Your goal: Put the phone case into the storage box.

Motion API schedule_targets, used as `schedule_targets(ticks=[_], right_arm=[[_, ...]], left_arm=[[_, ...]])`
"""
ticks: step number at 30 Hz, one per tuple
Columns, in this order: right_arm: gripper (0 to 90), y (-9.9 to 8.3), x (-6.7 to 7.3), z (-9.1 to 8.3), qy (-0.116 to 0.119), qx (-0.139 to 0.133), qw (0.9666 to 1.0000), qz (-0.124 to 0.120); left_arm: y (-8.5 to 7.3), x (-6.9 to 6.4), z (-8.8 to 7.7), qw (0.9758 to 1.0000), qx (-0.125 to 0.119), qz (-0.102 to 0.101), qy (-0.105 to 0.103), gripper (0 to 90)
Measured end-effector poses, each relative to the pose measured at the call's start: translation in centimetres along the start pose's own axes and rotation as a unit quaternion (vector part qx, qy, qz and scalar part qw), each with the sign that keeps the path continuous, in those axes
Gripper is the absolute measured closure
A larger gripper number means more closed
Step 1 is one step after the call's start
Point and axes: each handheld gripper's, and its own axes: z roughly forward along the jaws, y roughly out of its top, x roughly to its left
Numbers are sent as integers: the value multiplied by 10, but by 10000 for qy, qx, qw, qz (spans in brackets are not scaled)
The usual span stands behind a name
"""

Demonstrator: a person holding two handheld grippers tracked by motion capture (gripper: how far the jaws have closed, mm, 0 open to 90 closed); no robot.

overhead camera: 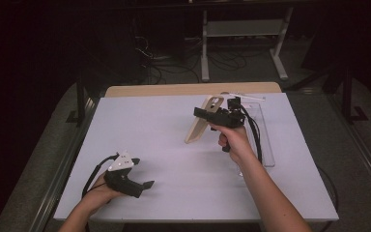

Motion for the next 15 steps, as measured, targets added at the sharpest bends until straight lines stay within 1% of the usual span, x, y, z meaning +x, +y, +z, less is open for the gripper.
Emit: schedule_targets(ticks=[3,4,7,9,10,11,15], right_arm=[[94,2,-3,-4,-37,-42,10000,36],[94,3,-3,-5,-51,-59,9999,71],[94,6,-6,-9,-94,-115,9999,43],[94,9,-7,-13,-114,-138,9998,129],[94,9,-7,-13,-114,-138,9998,129],[94,9,-9,-14,-121,-203,9997,78],[94,12,-11,-19,-147,-214,9996,149]], left_arm=[[0,0,0,10000,11,38,-1,20],[0,0,0,10000,7,24,-2,20],[0,0,-1,10000,3,2,-4,20],[0,0,-1,10000,-6,1,-4,20],[0,0,-1,10000,1,8,-1,20],[0,0,-1,10000,4,15,1,20],[0,0,-1,10000,-21,-9,-7,20]])
